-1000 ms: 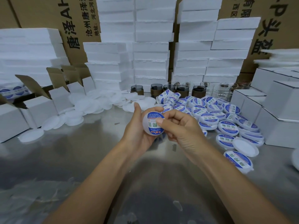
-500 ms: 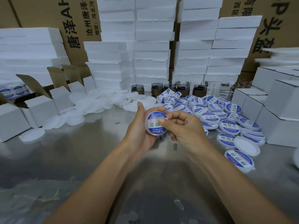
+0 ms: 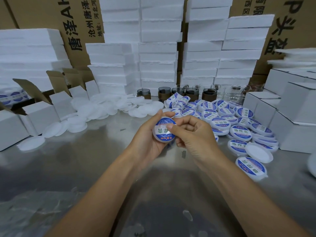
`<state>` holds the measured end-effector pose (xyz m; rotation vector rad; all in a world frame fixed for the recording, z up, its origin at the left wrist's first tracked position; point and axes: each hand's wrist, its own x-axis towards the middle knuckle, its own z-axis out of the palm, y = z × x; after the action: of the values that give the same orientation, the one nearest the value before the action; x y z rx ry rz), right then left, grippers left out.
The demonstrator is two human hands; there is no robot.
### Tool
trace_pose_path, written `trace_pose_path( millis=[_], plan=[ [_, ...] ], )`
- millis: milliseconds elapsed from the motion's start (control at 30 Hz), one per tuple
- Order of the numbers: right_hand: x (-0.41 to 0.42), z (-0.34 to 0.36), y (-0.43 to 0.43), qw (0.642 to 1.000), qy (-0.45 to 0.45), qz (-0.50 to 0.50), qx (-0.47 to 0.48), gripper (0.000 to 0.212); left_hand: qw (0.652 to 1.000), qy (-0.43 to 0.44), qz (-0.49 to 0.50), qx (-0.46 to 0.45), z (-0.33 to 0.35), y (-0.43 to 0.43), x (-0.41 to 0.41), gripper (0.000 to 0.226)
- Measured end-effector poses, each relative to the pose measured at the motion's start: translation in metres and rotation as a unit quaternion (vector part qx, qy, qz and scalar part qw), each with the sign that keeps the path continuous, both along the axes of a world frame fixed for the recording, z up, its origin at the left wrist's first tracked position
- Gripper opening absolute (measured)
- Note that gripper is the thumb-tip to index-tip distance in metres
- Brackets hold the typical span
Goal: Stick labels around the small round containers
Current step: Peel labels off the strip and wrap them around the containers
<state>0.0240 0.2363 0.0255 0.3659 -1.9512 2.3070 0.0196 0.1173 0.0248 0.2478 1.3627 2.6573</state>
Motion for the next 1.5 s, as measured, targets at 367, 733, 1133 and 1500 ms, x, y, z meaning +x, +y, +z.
trace_pose_path(
  millis=[367,733,1133,1500],
  plan=[
    [-0.002,-0.002,0.003,1.000,-0.005,-0.004,0.002,0.019,0.999,0.010,-0.045,0.017,0.004,0.000,0.005,0.043],
    [-0.002,-0.002,0.001,1.000,-0.009,-0.027,0.008,0.018,0.999,0.018,-0.031,0.014,-0.002,0.001,0.000,0.048],
    [-0.006,-0.009,0.000,0.972,0.103,-0.151,0.148,0.021,0.997,0.068,-0.038,-0.023,-0.004,0.000,0.001,0.040],
    [-0.004,-0.012,0.003,0.935,0.098,-0.177,0.290,0.031,0.998,0.058,0.004,-0.024,-0.004,0.001,-0.001,0.025]
  ],
)
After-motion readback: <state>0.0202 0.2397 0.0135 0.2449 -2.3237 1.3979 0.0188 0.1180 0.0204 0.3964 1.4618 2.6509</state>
